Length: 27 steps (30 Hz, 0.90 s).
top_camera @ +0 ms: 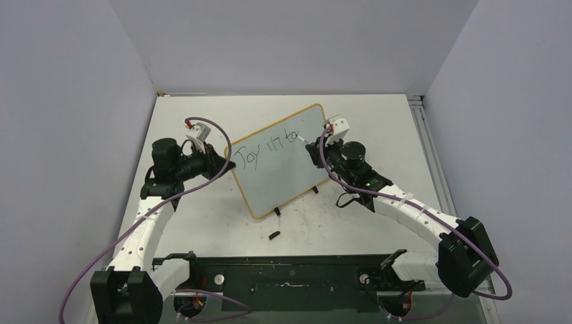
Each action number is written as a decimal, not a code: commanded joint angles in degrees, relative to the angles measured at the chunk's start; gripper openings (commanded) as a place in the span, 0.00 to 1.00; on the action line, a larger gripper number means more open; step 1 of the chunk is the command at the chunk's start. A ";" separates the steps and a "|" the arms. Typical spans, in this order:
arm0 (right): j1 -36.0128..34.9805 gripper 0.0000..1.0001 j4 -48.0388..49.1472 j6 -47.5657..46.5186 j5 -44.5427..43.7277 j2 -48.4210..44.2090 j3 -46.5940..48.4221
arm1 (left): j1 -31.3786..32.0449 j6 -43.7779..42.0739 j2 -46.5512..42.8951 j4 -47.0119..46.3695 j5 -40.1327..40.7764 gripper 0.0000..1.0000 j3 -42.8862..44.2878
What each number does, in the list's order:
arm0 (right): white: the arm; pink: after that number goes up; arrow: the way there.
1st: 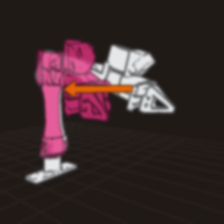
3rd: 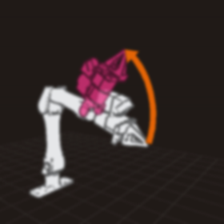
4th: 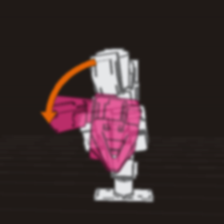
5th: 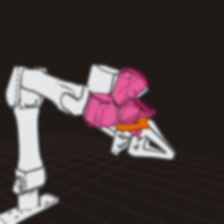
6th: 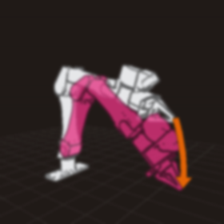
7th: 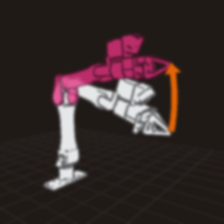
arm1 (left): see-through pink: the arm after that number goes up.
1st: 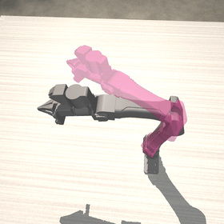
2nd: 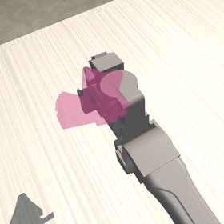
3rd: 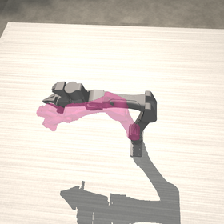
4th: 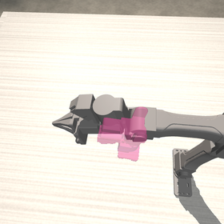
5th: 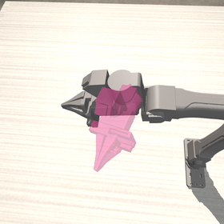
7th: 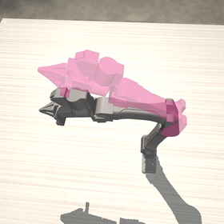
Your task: Write a sentence on the whiteboard
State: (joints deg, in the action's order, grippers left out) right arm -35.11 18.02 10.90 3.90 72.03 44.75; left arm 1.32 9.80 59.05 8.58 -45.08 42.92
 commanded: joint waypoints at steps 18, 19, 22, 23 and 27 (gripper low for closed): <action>-1.41 0.05 1.63 -1.55 -7.78 -1.41 0.03 | -0.09 -1.80 0.17 1.45 -0.33 0.00 1.21; -1.38 0.05 1.93 -1.65 -7.69 -1.27 0.25 | -0.09 -1.80 0.19 1.44 -0.36 0.00 1.28; -1.41 0.05 2.47 -2.01 -7.47 -0.65 1.16 | -0.09 -1.80 0.22 1.44 -0.30 0.00 1.28; -1.42 0.05 2.64 -2.10 -7.36 -0.43 1.39 | -0.09 -1.80 0.34 1.44 -0.32 0.00 1.27; -1.40 0.05 3.07 -2.58 -7.03 -0.14 2.23 | -0.08 -1.80 0.36 1.44 -0.36 0.00 1.24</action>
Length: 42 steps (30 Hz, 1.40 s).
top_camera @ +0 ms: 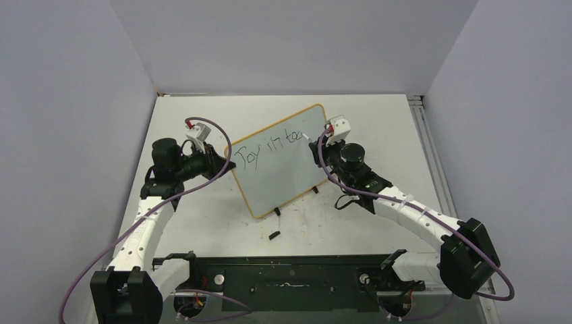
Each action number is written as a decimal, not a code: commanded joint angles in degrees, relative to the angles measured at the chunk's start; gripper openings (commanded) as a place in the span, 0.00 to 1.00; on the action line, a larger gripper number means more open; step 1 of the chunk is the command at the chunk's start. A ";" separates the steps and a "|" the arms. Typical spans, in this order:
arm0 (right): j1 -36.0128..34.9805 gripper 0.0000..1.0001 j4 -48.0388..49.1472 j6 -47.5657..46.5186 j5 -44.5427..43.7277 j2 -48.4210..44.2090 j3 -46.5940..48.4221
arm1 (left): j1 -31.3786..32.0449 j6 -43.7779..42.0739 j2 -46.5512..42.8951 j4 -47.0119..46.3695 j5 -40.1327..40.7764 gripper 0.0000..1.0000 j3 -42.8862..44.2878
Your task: Write a sentence on the whiteboard
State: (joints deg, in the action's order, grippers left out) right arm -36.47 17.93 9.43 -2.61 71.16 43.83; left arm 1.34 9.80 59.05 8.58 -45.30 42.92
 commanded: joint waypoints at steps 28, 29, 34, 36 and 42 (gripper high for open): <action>-0.94 0.05 -1.24 0.80 -1.18 -2.65 -3.43 | -0.10 -1.54 0.32 1.29 -0.10 0.00 1.27; -1.16 0.05 -1.14 0.85 -0.91 -2.79 -3.55 | -0.10 -1.54 0.36 1.27 -0.14 0.00 1.28; -1.91 0.05 -0.68 0.84 0.85 -2.56 -3.21 | -0.09 -1.45 0.35 1.24 -0.14 0.00 1.18; -2.37 0.05 -0.58 0.74 1.42 -2.33 -2.86 | -0.09 -1.45 0.36 1.26 -0.14 0.00 1.16; -3.43 0.05 0.99 1.32 -0.13 -2.51 -2.12 | -0.11 -1.48 0.46 1.26 0.02 0.00 1.22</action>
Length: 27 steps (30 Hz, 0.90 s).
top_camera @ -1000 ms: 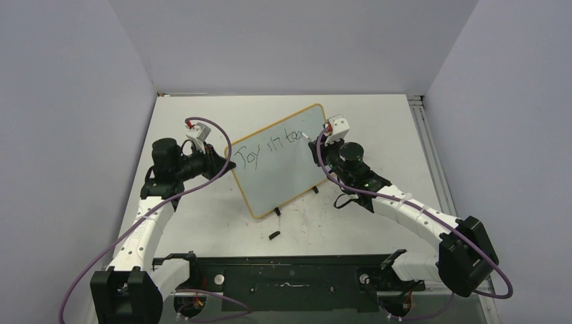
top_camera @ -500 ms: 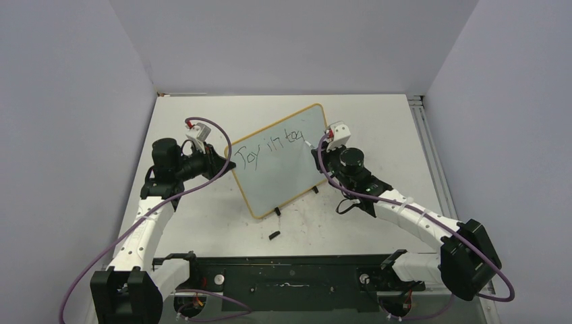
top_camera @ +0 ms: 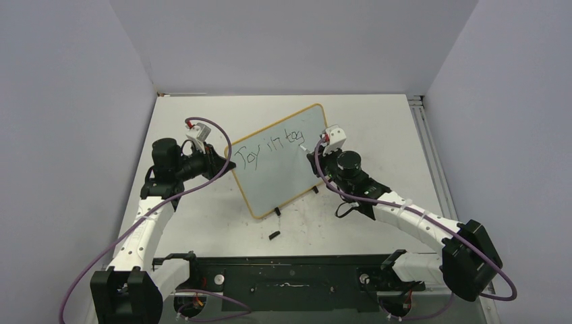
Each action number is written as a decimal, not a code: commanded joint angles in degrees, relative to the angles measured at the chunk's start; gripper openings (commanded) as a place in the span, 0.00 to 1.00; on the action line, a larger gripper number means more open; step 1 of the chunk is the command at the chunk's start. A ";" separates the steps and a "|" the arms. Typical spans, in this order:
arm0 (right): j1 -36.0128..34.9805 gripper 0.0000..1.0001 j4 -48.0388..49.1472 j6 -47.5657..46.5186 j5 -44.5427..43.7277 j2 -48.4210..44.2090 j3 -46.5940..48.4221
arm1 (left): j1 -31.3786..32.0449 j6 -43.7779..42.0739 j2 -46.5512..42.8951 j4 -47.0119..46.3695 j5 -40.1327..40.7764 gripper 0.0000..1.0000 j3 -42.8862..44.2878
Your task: Write a sentence on the whiteboard
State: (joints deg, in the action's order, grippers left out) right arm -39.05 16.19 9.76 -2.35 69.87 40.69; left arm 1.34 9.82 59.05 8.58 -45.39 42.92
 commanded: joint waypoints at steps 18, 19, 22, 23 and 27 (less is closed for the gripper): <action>1.59 0.05 5.28 0.87 -4.42 -1.51 4.58 | -0.11 -1.61 0.67 1.34 0.13 0.00 1.29; 1.61 0.05 5.41 0.87 -4.39 -1.37 4.58 | -0.11 -1.57 0.72 1.35 0.17 0.00 1.28; 1.76 0.05 5.68 0.80 -4.17 -0.93 4.42 | -0.05 -1.56 0.70 1.35 0.04 0.00 1.18; 1.71 0.05 5.87 0.74 -4.05 -0.82 4.34 | -0.14 -1.56 0.72 1.31 0.08 0.00 1.20; 1.91 0.05 6.62 0.77 -3.62 -0.32 4.06 | -0.06 -1.56 0.81 1.35 0.03 0.00 1.27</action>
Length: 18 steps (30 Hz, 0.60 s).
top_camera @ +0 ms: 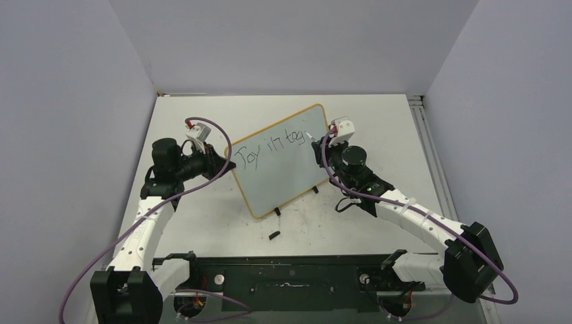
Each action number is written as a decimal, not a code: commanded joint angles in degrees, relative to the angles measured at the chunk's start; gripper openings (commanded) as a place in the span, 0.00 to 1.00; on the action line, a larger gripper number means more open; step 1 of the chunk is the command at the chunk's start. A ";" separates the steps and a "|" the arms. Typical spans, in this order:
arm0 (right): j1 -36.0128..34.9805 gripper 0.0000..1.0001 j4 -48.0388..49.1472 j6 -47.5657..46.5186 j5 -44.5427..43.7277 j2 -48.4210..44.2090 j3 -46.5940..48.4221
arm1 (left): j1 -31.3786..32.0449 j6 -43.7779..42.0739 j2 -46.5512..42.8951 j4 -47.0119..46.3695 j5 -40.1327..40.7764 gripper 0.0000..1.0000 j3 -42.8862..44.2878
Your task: Write a sentence on the whiteboard
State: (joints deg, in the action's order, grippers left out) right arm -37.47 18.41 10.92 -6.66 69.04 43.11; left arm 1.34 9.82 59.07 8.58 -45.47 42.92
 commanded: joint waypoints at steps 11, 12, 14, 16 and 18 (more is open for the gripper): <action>0.99 0.05 5.24 -0.39 1.38 2.56 1.71 | -0.11 -1.56 0.87 1.35 0.08 0.00 1.25; 0.98 0.05 5.29 -0.37 1.28 2.70 1.71 | -0.11 -1.56 0.86 1.35 0.04 0.00 1.23; 1.04 0.05 5.31 -0.40 1.27 2.92 1.62 | -0.11 -1.56 0.85 1.35 0.08 0.00 1.28; 1.11 0.05 5.27 -0.32 0.95 3.06 1.46 | -0.11 -1.56 0.85 1.36 0.00 0.00 1.22; 1.23 0.05 5.24 -0.24 0.54 3.11 1.29 | -0.11 -1.56 0.87 1.35 -0.05 0.00 1.27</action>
State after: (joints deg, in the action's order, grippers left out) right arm -36.75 20.49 10.92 -6.00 71.72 43.11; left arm 1.34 9.82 59.13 8.58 -45.47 42.92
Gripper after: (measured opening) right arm 0.152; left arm 0.110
